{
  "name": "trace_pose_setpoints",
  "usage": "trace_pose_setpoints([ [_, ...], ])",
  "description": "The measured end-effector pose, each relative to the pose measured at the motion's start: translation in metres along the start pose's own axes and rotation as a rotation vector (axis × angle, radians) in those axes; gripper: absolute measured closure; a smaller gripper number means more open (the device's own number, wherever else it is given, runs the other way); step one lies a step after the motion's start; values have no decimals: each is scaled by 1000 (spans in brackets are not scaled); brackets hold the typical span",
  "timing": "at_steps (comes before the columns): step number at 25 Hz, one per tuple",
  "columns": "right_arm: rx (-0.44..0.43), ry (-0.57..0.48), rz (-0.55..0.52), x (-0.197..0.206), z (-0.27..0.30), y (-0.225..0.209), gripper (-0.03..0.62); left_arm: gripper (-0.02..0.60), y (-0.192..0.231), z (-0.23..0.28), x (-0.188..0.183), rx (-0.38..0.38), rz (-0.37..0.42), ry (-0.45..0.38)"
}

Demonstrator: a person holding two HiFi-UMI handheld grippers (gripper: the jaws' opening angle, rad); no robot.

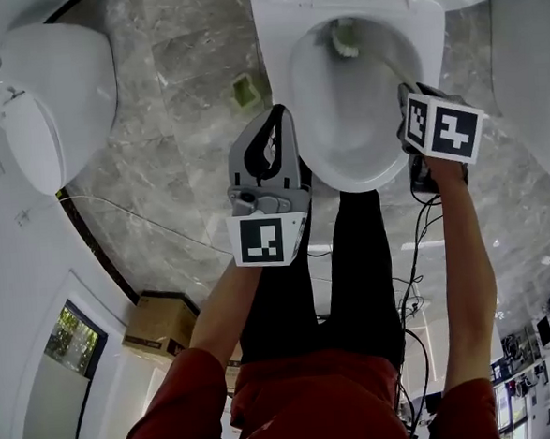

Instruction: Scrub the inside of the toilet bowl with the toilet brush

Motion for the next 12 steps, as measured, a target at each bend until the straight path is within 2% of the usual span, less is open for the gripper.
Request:
trace_pose_setpoints([
  [3,42,2,-191,-8,25,23,490,581,3,-1,1,-9,-6,-4],
  [7,160,-53,-542,-6,62,53,488,581,11,-7,2,-21,-8,7],
  [9,198,-109,-640,-1,46,60,488,581,17,-10,2,-28,-5,14],
  [12,217,-244,-789,8,2,68,490,581,25,-14,5,-54,-15,16],
])
Point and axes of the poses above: the fingertips, and each gripper's own axes: z forward along the fingers, y to its left, x out of its underside, the point moved 7 cm from there along -z, backward along the fingers, and after that the axes turned 10 degrees about x, right-handed, at the moved point
